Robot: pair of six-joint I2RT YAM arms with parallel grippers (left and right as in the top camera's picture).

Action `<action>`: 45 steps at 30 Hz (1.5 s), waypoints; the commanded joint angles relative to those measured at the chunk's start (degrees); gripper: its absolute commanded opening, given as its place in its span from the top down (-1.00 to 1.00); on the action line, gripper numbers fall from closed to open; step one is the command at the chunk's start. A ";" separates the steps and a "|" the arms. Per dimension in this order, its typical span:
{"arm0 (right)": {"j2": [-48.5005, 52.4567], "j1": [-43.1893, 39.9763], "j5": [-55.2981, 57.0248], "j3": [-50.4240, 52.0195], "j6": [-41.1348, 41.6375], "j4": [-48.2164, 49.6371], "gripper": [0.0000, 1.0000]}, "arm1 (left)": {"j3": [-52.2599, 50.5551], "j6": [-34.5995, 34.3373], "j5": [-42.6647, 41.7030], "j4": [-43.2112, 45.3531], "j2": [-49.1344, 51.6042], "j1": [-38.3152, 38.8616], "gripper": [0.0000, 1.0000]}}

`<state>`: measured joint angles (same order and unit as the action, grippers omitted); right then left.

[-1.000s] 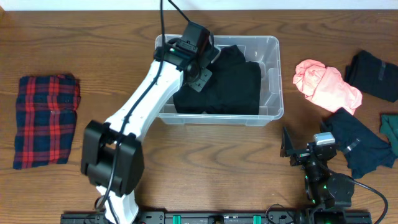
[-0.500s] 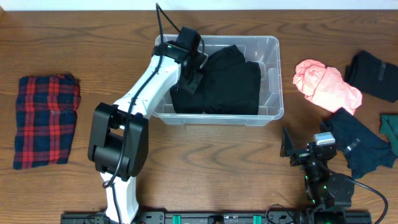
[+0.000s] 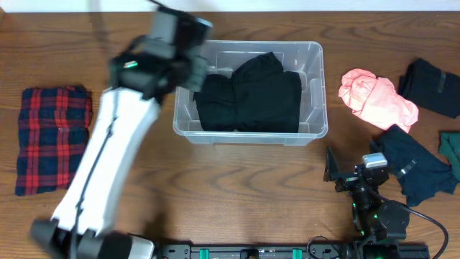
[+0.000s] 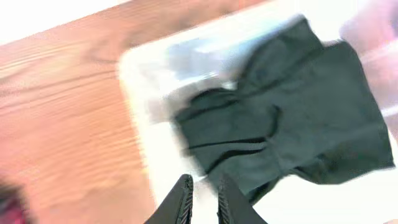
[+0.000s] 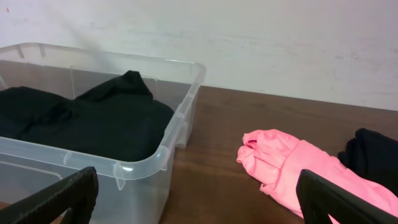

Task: Pack container
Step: 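Withdraw the left gripper and move it to the plaid shirt, then grasp the red-and-green plaid shirt with the left gripper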

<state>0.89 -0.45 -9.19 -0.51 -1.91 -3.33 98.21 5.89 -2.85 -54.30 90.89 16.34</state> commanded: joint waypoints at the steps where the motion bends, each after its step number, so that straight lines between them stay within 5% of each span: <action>1: -0.24 0.42 0.11 0.20 -0.31 -0.11 -0.98 | 0.07 -6.21 3.93 -2.80 -1.38 -6.38 0.53; 10: -0.24 0.42 0.09 0.20 -0.31 -0.11 -0.98 | -1.29 -13.57 -8.39 -7.34 -1.73 -31.34 -0.08; 21: -0.24 0.42 0.09 0.20 -0.31 -0.11 -0.98 | -6.99 -13.75 -16.04 -5.07 -1.18 -52.63 -0.18; 38: -0.24 0.42 0.09 0.20 -0.31 -0.11 -0.98 | -21.68 -15.26 -12.92 11.41 1.20 -59.41 -0.41; 45: -0.24 0.42 0.09 0.20 -0.31 -0.11 -0.98 | -23.28 -24.85 -13.70 10.25 3.96 -61.94 -0.41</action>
<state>0.89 -0.45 -9.19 -0.51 -1.91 -3.33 75.96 -14.46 -16.56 -43.68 94.41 -43.77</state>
